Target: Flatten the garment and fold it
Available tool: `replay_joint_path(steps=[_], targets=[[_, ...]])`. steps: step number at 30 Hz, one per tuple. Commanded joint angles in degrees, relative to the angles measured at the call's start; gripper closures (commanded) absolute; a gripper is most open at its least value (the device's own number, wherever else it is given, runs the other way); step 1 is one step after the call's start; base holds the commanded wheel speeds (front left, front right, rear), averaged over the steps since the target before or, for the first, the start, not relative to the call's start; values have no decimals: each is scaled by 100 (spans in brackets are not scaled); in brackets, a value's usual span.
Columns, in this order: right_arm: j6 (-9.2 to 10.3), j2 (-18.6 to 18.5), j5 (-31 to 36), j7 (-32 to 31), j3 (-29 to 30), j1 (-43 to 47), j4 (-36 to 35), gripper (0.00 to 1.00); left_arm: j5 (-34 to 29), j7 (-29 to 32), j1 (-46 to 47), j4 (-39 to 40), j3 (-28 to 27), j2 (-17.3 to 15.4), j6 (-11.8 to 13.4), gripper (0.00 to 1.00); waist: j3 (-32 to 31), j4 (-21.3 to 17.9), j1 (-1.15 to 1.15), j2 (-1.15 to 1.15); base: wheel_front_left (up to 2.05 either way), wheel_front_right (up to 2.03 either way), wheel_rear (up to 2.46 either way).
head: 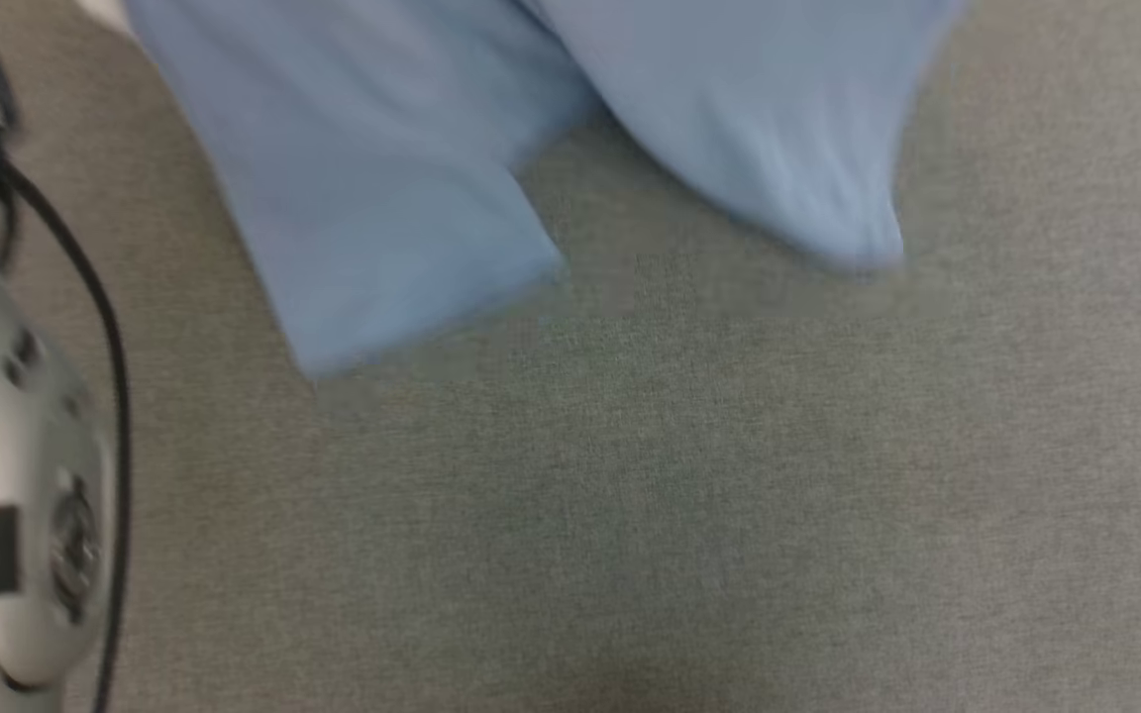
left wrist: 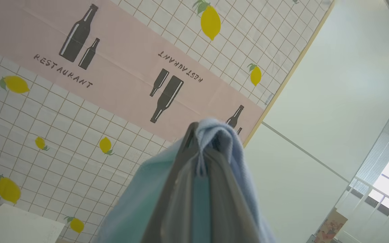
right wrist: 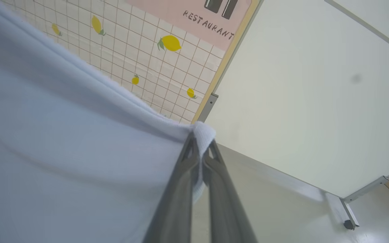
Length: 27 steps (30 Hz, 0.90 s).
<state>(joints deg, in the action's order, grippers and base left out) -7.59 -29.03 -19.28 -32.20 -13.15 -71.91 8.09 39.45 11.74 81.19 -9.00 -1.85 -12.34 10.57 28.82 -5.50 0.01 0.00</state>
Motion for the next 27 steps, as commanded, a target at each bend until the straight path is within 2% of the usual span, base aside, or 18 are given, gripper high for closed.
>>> replay_joint_path(steps=[1,4,9,14,18,23,27], targets=[[10,97,194,143,66,-295,157,100,-133,-229,365,-97,-62,-52,17,100,469,-160,-1,0,0,0,0],[10,312,544,440,242,-780,456,100,-247,-723,900,-274,-140,-120,-89,100,568,-194,-1,0,0,0,0],[10,651,1124,1085,555,-1412,812,100,-225,-1405,1474,-522,-261,-178,-419,100,632,-194,-1,0,0,0,0],[10,842,1362,1660,653,-1466,1057,100,-142,-1713,1534,-836,-285,-241,-763,100,599,-120,-1,0,0,0,0],[10,890,1289,1783,505,-1014,1377,100,-173,-1643,938,-1277,-205,-382,-961,100,468,-26,-1,0,0,0,0],[10,832,859,1872,5,-59,1656,100,-506,-1379,-410,-1799,168,-684,-1181,100,194,81,-1,0,0,0,0],[10,638,350,1874,-406,800,1651,100,-697,-1068,-1637,-1968,472,-859,-1303,100,-131,181,-1,0,0,0,0]])
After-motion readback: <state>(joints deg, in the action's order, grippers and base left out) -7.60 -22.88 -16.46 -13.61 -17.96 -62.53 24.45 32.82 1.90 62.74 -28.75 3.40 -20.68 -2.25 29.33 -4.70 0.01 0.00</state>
